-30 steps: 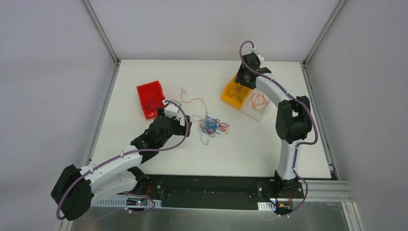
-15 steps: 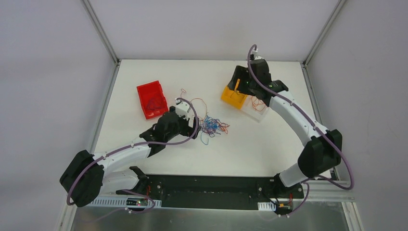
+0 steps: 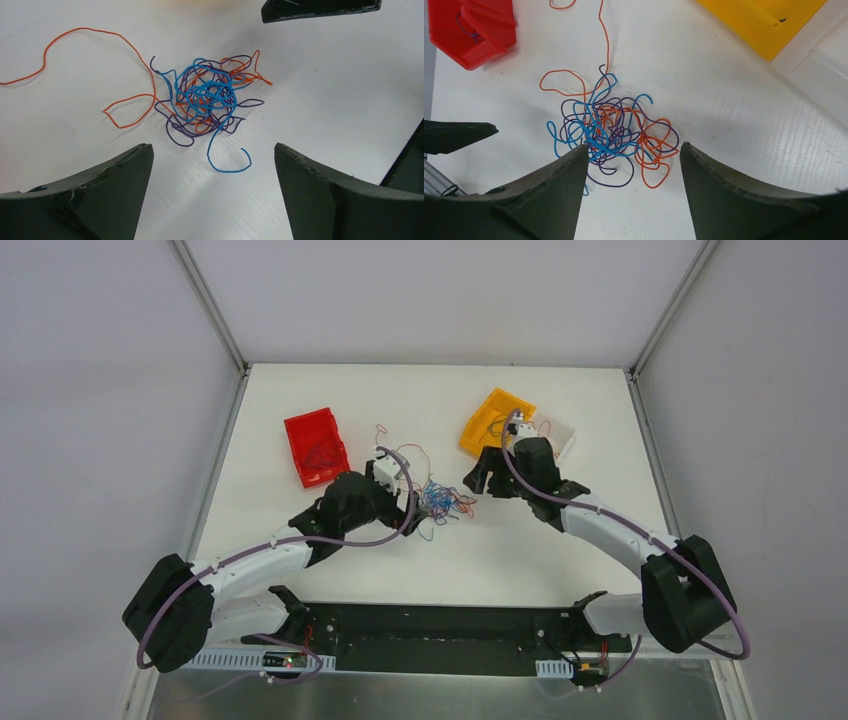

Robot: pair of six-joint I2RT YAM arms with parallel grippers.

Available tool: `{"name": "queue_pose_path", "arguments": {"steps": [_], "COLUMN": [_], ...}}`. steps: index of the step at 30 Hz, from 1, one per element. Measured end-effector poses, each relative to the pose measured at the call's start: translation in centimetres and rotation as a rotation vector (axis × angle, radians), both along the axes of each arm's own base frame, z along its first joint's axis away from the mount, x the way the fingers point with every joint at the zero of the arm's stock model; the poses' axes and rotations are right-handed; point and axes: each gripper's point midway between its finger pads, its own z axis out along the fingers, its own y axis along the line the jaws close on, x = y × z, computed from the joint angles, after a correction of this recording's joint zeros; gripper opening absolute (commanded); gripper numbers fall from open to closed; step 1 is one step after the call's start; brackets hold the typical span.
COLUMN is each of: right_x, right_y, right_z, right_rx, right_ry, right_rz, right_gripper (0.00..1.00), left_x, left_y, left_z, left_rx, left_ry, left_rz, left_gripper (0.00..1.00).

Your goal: Untangle the cables

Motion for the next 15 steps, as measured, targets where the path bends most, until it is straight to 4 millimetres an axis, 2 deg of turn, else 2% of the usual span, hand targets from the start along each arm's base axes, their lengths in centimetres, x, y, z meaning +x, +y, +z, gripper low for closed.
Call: {"name": "queue_pose_path", "arguments": {"steps": [3, 11, 15], "right_x": [0.0, 1.4, 1.7], "right_y": [-0.1, -0.7, -1.1], "right_z": [0.1, 0.6, 1.4], "right_rx": [0.030, 0.063, 0.076], "right_ry": [-0.063, -0.154, -0.187], "right_rz": [-0.007, -0.085, -0.117], "right_gripper": [0.70, 0.70, 0.70], "left_x": [-0.1, 0.1, 0.6], "left_y": [-0.4, -1.6, -2.2], "left_z": [-0.2, -3.2, -2.7], "left_rx": [0.000, 0.088, 0.098], "left_ry": [-0.002, 0.069, 0.069], "left_rz": [-0.029, -0.093, -0.108], "left_gripper": [0.92, 0.88, 0.85]}}
